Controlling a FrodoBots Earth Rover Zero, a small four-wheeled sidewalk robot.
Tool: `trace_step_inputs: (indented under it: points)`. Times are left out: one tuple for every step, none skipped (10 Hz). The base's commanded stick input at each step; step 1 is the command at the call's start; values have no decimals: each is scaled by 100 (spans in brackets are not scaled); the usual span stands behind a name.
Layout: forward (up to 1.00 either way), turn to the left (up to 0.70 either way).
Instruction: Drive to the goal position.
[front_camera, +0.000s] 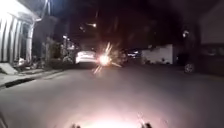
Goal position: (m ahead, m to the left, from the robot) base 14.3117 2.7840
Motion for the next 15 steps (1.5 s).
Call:
trace_step_inputs:
  points:
    - [85,-10]
    - [85,-22]
    - [85,-30]
    - [85,0]
    - [85,0]
    - [85,0]
    - [85,0]
    - [85,0]
    - [85,0]
    - [85,0]
    - [85,0]
    - [85,0]
    - [85,0]
    - [85,0]
    - [85,0]
